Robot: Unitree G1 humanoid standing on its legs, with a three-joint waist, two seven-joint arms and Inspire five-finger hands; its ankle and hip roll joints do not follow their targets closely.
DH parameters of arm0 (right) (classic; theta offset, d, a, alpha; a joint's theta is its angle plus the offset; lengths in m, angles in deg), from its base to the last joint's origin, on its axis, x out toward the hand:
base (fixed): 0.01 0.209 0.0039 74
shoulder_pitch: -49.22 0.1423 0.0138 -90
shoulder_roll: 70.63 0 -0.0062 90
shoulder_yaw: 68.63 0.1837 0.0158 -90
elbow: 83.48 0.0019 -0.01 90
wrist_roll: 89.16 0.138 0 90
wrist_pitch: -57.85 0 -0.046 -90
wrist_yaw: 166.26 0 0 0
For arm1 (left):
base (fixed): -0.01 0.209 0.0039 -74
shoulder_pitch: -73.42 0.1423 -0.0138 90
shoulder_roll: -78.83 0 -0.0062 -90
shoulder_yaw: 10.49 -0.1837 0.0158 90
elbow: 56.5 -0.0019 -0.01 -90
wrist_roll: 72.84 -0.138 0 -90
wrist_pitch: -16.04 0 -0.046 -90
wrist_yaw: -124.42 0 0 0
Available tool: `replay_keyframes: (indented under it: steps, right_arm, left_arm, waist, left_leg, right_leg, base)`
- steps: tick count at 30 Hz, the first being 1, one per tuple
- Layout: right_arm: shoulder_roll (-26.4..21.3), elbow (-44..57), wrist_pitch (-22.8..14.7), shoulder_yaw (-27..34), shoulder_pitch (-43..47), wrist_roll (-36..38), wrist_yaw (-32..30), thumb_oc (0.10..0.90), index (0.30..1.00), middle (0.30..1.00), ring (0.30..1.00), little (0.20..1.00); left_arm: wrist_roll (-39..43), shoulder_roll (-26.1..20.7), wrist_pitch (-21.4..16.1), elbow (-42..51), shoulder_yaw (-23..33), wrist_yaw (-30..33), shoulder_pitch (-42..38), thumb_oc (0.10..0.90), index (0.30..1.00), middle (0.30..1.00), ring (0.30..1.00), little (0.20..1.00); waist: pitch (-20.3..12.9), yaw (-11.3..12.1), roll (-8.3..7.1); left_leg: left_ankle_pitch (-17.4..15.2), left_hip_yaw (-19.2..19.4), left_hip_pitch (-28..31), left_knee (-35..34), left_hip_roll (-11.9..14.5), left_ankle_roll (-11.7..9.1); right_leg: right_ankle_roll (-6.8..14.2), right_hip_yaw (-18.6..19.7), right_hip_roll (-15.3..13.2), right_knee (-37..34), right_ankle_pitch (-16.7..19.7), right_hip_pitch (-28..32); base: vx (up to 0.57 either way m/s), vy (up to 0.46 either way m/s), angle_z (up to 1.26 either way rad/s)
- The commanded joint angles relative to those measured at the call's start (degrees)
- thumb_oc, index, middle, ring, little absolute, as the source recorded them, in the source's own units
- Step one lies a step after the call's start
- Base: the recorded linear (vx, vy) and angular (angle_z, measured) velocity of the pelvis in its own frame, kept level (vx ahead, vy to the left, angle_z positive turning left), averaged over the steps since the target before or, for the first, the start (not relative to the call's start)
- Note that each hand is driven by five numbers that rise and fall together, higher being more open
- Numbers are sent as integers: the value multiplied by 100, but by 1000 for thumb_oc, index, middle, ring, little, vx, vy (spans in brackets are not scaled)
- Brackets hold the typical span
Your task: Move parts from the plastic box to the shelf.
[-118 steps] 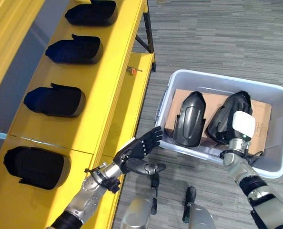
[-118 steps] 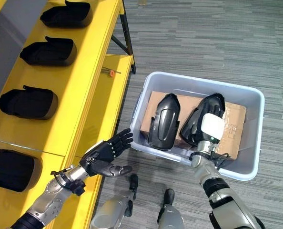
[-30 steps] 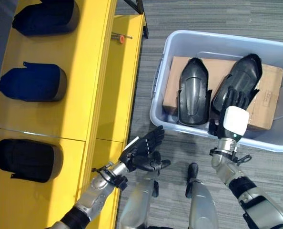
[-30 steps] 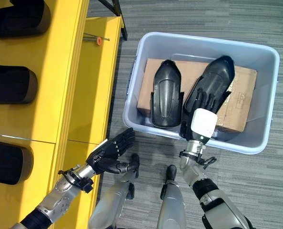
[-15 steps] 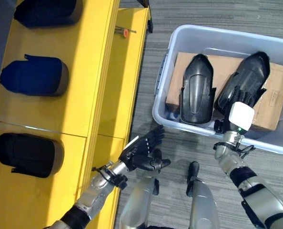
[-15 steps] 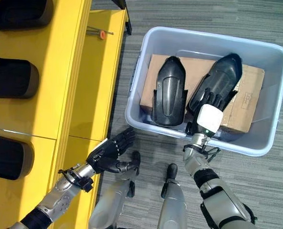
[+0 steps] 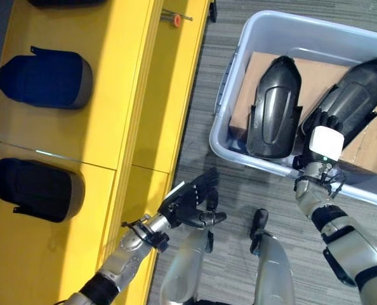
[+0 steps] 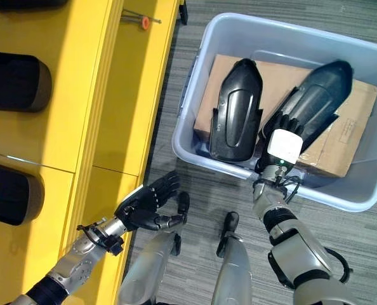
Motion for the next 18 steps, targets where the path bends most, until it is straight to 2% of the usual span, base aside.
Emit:
replay_keyframes:
  steps: [1, 2, 6, 7, 8, 9, 10, 11, 12, 13, 15, 16, 18]
  right_arm:
    - [-245, -751, 599, 334, -96, 1264, 960, 400, 300, 300, 300, 300]
    - [-166, -1038, 653, 572, -222, 2051, 726, 400, 300, 300, 300, 300]
    - [-121, -1155, 635, 731, -309, 2272, 658, 400, 300, 300, 300, 300]
    - [13, -1363, 487, 903, -532, 2154, 575, 400, 300, 300, 300, 300]
    - [55, -1365, 463, 881, -641, 2104, 547, 400, 300, 300, 300, 300]
    - [57, -1356, 451, 875, -601, 2068, 541, 400, 300, 300, 300, 300]
    - [100, -1336, 467, 838, -703, 1890, 541, 400, 300, 300, 300, 300]
    - [135, -1316, 465, 796, -728, 1803, 522, 400, 300, 300, 300, 300]
    - [139, -1304, 458, 777, -680, 1786, 499, 400, 300, 300, 300, 300]
    - [163, -1294, 451, 757, -759, 1746, 466, 400, 300, 300, 300, 300]
    - [184, -1226, 463, 660, -784, 1472, 419, 400, 300, 300, 300, 300]
    - [196, -1144, 266, 569, -898, 1324, 404, 400, 300, 300, 300, 300]
    - [170, -972, 67, 490, -884, 959, 300, 400, 300, 300, 300, 300]
  left_arm:
    - [96, 65, -290, 811, -86, -371, -137, 900, 1000, 1000, 1000, 1000]
    - [62, 150, -195, 1022, -107, -329, -121, 900, 1000, 1000, 1000, 1000]
    - [21, 181, -85, 1160, -112, -278, -105, 900, 1000, 1000, 1000, 1000]
    - [-76, 271, 17, 1217, -208, -199, -150, 900, 1000, 1000, 1000, 1000]
    - [-79, 280, 19, 1223, -267, -181, -110, 900, 1000, 1000, 1000, 1000]
    - [-86, 280, 21, 1242, -241, -172, -155, 900, 1000, 1000, 1000, 1000]
    - [-89, 284, -9, 1225, -296, -181, -105, 900, 1000, 1000, 1000, 1000]
    - [-88, 297, -25, 1189, -295, -225, -105, 900, 1000, 1000, 1000, 1000]
    - [-95, 305, -30, 1178, -263, -246, -151, 900, 1000, 1000, 1000, 1000]
    - [-98, 309, -37, 1159, -304, -262, -109, 900, 1000, 1000, 1000, 1000]
    - [-105, 291, -102, 1086, -270, -362, -158, 900, 1000, 1000, 1000, 1000]
    - [-42, 276, -225, 1066, -222, -407, -160, 900, 1000, 1000, 1000, 1000]
    - [103, 259, -229, 1112, -178, -421, -155, 900, 1000, 1000, 1000, 1000]
  waist:
    - [-40, 82, 528]
    - [-40, 118, 617]
    - [-40, 128, 666]
    - [-40, 121, 751]
    - [-40, 91, 726]
    - [-40, 107, 765]
    - [-40, 74, 743]
    - [-40, 64, 742]
    - [-40, 78, 776]
    - [-40, 49, 741]
    - [-40, 20, 770]
    - [-40, -36, 751]
    - [-40, -83, 738]
  left_leg:
    - [-998, 534, -244, 596, -29, 71]
    - [-982, 519, -335, 628, -50, 70]
    - [-974, 496, -378, 648, -71, 73]
    - [-960, 476, -413, 656, -106, 68]
    - [-1092, 451, -283, 688, -165, 36]
    - [-968, 471, -421, 686, -119, 69]
    - [-1110, 455, -273, 741, -171, 35]
    - [-1120, 463, -255, 764, -168, 31]
    - [-996, 486, -381, 757, -119, 62]
    - [-1132, 467, -225, 781, -166, 28]
    - [-1036, 492, -231, 786, -106, 58]
    - [-1052, 501, -65, 755, -79, 49]
    - [-1065, 516, 87, 710, -70, 61]
  right_leg:
    - [-103, -154, 55, 343, -256, -197]
    - [-141, -171, 38, 454, -308, -309]
    - [-166, -166, 43, 526, -333, -375]
    - [-199, -182, 39, 595, -371, -448]
    - [-154, -117, 3, 655, -529, -340]
    - [-209, -184, 33, 622, -385, -462]
    - [-165, -115, -8, 678, -535, -337]
    - [-167, -113, -11, 679, -532, -320]
    - [-220, -176, 22, 637, -384, -428]
    - [-171, -102, -6, 675, -531, -295]
    - [-228, -129, 48, 596, -372, -299]
    - [-218, -83, 74, 539, -353, -164]
    - [-215, -33, 101, 465, -343, -36]
  base:
    - [-34, -30, 14]
    - [-31, -26, 16]
    - [-23, -22, 20]
    - [25, -60, 13]
    - [-51, -54, 13]
    - [39, -47, 12]
    - [-31, -34, 11]
    - [-29, -34, 5]
    - [0, 0, 0]
    - [-91, -14, 2]
    - [-66, -29, 1]
    - [-20, -20, -4]
    - [-13, -1, -10]
